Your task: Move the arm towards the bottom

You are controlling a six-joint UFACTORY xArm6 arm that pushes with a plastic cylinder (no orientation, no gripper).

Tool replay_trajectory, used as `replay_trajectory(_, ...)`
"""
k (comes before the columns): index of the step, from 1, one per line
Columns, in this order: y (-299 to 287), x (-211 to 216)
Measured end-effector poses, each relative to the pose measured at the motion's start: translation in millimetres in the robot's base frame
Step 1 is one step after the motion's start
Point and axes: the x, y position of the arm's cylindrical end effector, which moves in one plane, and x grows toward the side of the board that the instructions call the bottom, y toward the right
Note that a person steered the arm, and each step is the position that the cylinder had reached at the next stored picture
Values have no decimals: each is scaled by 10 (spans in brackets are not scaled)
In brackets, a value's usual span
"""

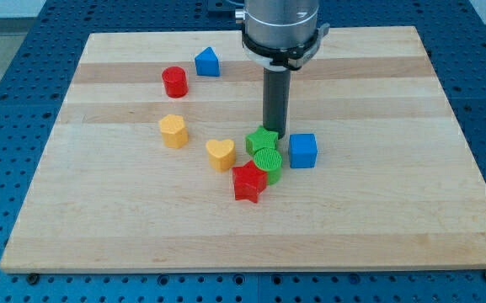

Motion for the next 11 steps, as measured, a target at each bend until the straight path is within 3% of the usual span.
replay_trajectory(2, 41, -143)
replay_trajectory(3, 378, -143)
replay_trajectory(5, 876, 230)
replay_trajectory(7, 882, 373)
replay_trajectory(11, 882, 1071)
